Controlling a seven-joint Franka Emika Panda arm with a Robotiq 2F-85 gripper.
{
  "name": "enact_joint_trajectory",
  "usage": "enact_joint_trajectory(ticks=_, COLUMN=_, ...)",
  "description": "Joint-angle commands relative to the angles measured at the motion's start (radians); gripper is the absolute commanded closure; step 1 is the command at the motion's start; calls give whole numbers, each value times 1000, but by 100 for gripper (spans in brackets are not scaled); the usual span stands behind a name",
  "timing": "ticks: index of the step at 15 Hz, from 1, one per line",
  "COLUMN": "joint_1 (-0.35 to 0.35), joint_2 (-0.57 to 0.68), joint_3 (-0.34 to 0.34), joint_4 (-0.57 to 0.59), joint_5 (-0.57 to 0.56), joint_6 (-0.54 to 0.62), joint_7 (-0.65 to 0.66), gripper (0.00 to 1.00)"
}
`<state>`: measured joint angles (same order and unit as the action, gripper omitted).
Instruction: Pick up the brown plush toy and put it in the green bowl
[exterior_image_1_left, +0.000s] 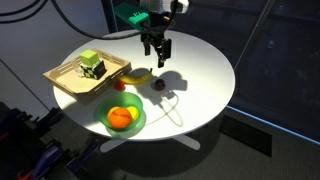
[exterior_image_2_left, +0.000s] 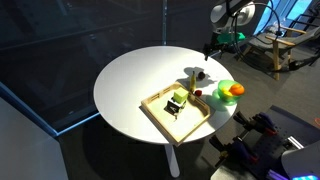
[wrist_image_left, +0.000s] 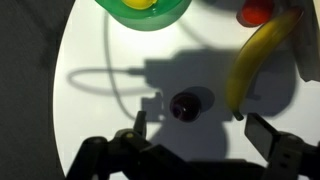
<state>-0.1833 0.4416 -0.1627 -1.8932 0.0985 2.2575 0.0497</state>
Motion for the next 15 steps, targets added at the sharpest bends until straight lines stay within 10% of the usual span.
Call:
enact_joint_trajectory(ticks=1, joint_1=-19, joint_2=70, joint_3=13, joint_4=110, joint_5=11, joint_6=-40, joint_7=-8, gripper=0)
enact_joint_trajectory(ticks=15, joint_1=-19, joint_2=259, joint_3=26, joint_4=310, joint_5=-4, joint_6=-82, joint_7=-3, gripper=0)
